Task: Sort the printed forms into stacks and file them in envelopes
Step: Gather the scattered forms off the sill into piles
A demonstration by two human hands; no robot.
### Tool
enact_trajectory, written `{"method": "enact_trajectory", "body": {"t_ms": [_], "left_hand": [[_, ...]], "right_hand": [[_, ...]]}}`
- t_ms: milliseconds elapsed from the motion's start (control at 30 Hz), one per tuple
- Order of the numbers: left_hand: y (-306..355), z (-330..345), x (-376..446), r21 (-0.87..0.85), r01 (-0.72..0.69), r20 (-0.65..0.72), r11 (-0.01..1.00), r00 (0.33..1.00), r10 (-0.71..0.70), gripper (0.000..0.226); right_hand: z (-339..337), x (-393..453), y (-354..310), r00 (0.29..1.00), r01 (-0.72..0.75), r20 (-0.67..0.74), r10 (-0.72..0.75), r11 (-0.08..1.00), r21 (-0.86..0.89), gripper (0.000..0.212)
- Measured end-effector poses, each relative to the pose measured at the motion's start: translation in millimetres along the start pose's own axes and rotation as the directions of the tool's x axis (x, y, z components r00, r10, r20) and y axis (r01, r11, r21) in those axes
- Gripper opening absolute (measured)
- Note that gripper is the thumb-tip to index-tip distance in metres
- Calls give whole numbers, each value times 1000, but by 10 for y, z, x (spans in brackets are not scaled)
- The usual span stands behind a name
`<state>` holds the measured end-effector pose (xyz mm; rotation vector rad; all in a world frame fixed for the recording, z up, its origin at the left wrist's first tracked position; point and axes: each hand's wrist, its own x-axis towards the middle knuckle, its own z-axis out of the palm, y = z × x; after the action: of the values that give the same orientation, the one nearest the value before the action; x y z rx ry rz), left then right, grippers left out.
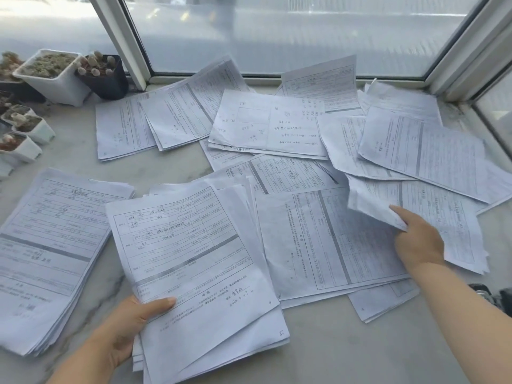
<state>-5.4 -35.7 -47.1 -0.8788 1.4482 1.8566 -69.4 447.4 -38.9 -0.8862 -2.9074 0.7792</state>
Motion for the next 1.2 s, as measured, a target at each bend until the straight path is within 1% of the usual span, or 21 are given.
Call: {"method": "enact_trajectory", "body": {"t_ms": [100,133,167,200,233,300,333,400,467,500,567,600,633,667,700,767,833,867,933,1100,1200], "left_hand": [[8,-44,1,-14,31,34,999,999,-31,56],[8,-57,2,-16,48,40,999,998,-47,58],[22,-111,-16,-12,55,52,998,997,-54,58],[18,-72,-17,0,71,66,997,995,-71,58],[22,-49,-29,27,67,43,997,997,-68,55],[13,-62,-8,121,40,-103,992,994,-27,33],[21,-69,1,123,25,-168,992,986,-4,37],[70,-129,15,-85,89,-16,992,996,-90,57],[119,-204,-27,-195,140,134,971,984,-115,54],[117,-285,-44,-173,145,169,974,979,-115,51],[54,-278,-15,-59,122,180,991,977,-110,61],[36,-246,-21,7,103,176,995,979,-102,64],[18,-231,-23,45,77,146,996,986,-83,62],[-2,-239,-34,46,51,92,998,994,-55,57],[-24,-265,-48,26,16,40,1000,999,-17,51],[-62,-334,-87,-8,-39,-46,999,998,39,43],[-96,-407,-118,-1,-57,-104,998,993,57,42],[-108,-434,-129,15,-62,-122,998,991,63,42],[-105,-456,-148,27,-73,-131,997,988,76,39],[-112,-495,-146,32,-46,-115,998,992,50,43],[-101,-490,-151,46,-38,-110,998,993,43,45]], "right_hand": [[47,-373,-359,996,91,-22,-88,980,177,66],[142,-558,-535,978,195,24,-206,951,240,66],[258,-756,-725,929,316,98,-358,901,296,68],[378,-948,-907,840,444,177,-513,837,318,70],[495,-1110,-1067,716,584,247,-653,754,300,68],[708,-1311,-1273,430,839,342,-836,510,192,58],[783,-1370,-1338,335,882,414,-847,436,180,53],[896,-1430,-1412,248,901,535,-808,396,180,47],[987,-1434,-1454,196,909,576,-794,368,198,42],[1015,-1429,-1497,171,913,582,-795,349,209,41],[1060,-1390,-1592,108,943,563,-820,263,203,45],[1063,-1365,-1631,109,959,532,-840,230,168,51],[1053,-1327,-1640,169,961,484,-859,254,114,60],[1027,-1273,-1599,285,938,438,-853,343,58,66],[984,-1218,-1496,434,879,398,-808,477,8,68],[856,-1153,-1130,704,679,330,-629,732,-55,80],[708,-1159,-754,850,468,337,-405,874,-132,111],[664,-1190,-612,879,386,368,-302,904,-182,124],[665,-1268,-445,888,317,421,-185,910,-269,135],[698,-1268,-356,878,345,438,-193,889,-301,118],[705,-1276,-328,891,366,382,-246,888,-280,108]]}}
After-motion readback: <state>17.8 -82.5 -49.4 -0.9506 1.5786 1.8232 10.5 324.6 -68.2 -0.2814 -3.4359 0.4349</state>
